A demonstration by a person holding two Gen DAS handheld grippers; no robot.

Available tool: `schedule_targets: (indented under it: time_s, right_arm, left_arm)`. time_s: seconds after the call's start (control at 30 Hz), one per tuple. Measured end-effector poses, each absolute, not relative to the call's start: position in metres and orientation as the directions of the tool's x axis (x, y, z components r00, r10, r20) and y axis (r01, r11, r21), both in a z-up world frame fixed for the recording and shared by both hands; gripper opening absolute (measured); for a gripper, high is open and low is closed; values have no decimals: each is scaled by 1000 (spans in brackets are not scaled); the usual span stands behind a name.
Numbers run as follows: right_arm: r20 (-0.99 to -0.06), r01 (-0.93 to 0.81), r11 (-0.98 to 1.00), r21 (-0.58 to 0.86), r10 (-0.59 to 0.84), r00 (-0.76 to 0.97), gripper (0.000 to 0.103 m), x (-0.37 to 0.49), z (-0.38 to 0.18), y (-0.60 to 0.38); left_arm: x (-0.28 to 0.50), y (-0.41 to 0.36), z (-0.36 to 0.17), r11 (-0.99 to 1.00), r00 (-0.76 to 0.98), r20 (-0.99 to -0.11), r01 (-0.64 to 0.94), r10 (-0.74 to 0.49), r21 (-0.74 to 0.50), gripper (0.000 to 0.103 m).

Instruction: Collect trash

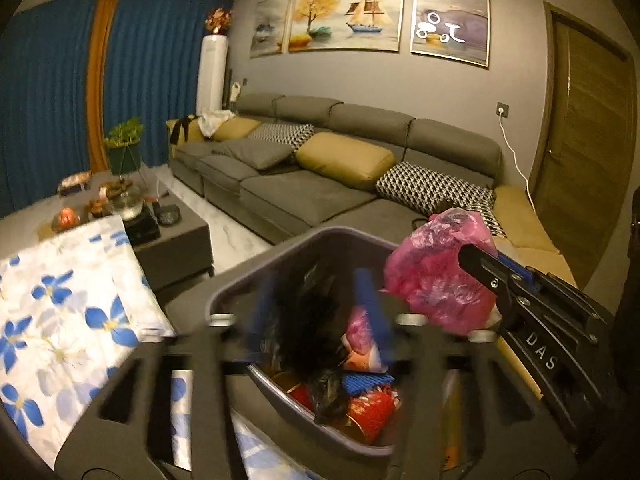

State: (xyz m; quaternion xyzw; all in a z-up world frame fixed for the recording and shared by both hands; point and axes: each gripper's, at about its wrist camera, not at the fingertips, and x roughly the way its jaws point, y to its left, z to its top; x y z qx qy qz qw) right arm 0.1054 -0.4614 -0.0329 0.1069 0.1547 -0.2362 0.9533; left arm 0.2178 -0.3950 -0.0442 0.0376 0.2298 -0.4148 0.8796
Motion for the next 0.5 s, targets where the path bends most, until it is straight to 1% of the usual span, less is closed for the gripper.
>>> schedule_targets:
  time_s: [0.03, 0.07, 0.13, 0.17, 0.2, 0.23, 0.27, 0.33, 0.37, 0.4, 0.47, 0.5]
  right_arm:
    - [-347, 488, 863, 130, -422, 838, 35, 106, -34, -462]
    - [-346, 493, 860, 131, -426, 836, 42, 105, -35, -463]
    - [-343, 499, 857, 130, -433, 834, 47, 102, -35, -463]
    - [-347, 506, 854, 123, -440, 828, 52, 101, -35, -463]
    - [-349, 513, 852, 109, -450, 822, 55, 100, -34, -461]
    - [-341, 513, 853, 95, -457, 822, 63, 98, -34, -458]
    - [-331, 515, 854, 78, -465, 821, 74, 95, -32, -453]
    - [-320, 514, 856, 54, -473, 821, 84, 90, -29, -443]
    - [-316, 510, 859, 47, -471, 823, 89, 86, -28, -437]
    - [-318, 509, 860, 39, -472, 822, 90, 84, -28, -432]
    - [-334, 500, 866, 29, -463, 821, 97, 80, -27, -420]
    - [-336, 495, 868, 30, -458, 823, 98, 77, -28, -417]
  left_arm:
    - [218, -391, -46, 669, 570, -428, 734, -701, -119, 67]
    - [218, -392, -45, 680, 582, -427, 724, -692, -116, 74]
    - [220, -383, -46, 705, 605, -428, 699, -672, -119, 80]
    - [221, -377, -46, 725, 622, -433, 678, -652, -118, 82]
    - [221, -371, -46, 740, 637, -435, 663, -637, -113, 83]
    - [221, -367, -45, 753, 651, -435, 649, -622, -107, 86]
    - [219, -359, -44, 775, 673, -440, 626, -595, -90, 89]
    - [212, -345, -43, 808, 713, -437, 586, -548, -59, 92]
    - [210, -340, -42, 822, 727, -439, 567, -529, -50, 93]
    - [205, -332, -40, 836, 742, -438, 547, -508, -44, 94]
    - [194, -318, -37, 855, 760, -439, 518, -479, -36, 95]
    - [189, -311, -35, 859, 767, -436, 511, -472, -31, 95]
